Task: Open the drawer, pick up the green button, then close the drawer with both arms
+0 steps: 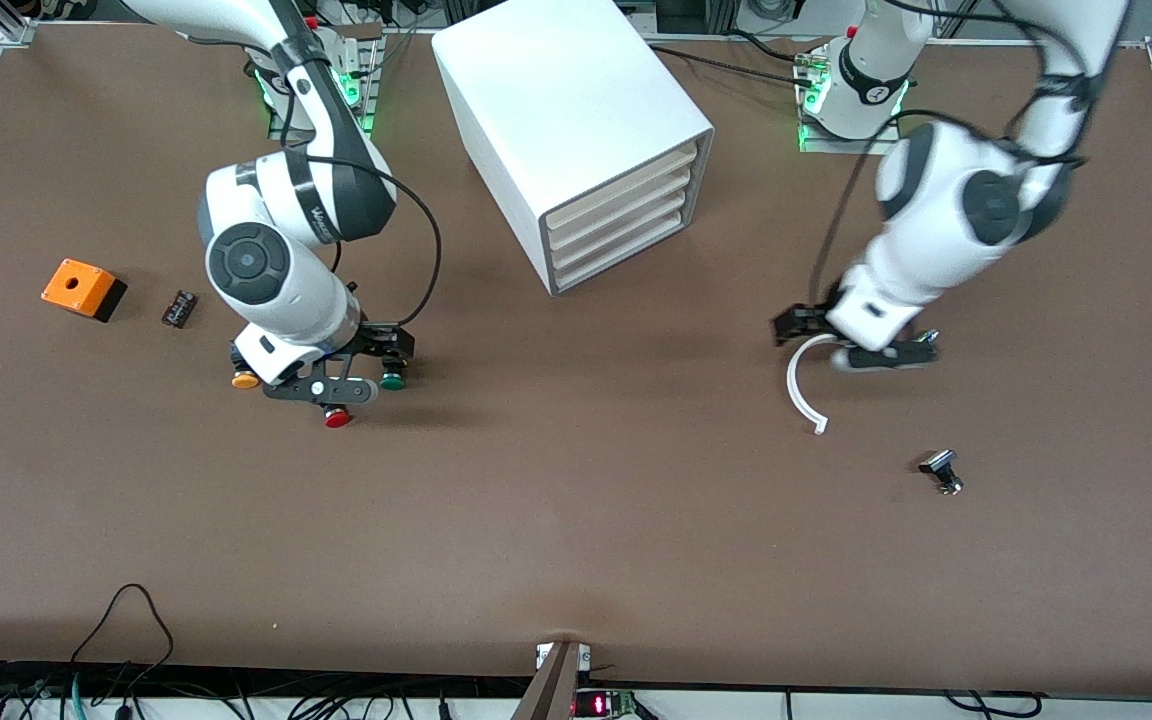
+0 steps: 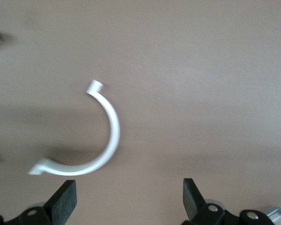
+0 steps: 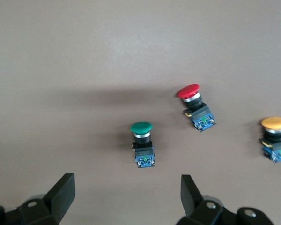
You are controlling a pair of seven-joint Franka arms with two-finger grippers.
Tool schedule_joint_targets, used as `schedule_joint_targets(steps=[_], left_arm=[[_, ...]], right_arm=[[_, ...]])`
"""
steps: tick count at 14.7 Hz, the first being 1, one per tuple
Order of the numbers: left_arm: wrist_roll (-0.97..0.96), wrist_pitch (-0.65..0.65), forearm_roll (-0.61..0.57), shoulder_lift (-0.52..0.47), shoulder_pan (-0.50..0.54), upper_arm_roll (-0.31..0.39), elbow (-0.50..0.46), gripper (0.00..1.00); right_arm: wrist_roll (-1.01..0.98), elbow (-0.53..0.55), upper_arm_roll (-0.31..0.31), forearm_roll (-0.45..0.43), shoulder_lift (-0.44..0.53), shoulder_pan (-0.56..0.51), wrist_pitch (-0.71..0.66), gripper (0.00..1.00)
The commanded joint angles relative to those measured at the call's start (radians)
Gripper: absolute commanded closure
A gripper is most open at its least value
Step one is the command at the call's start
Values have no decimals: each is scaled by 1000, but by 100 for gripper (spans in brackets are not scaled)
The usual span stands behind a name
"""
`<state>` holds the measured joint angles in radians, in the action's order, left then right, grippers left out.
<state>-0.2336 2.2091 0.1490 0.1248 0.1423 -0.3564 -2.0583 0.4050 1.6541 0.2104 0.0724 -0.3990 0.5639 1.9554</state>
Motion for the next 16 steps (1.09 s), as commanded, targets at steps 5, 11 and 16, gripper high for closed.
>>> schedule_joint_targets(steps=[5, 11, 16], left_arm=[[160, -580, -134, -97, 0, 128, 401, 0], [137, -654, -134, -103, 20, 129, 446, 0], [139, -657, -135, -100, 22, 131, 445, 0]], right_arm=[[28, -100, -115, -2, 89, -269, -112, 0], [-224, -60, -186, -49, 219, -521, -174, 0], [-267, -63, -140, -126, 292, -527, -280, 0]])
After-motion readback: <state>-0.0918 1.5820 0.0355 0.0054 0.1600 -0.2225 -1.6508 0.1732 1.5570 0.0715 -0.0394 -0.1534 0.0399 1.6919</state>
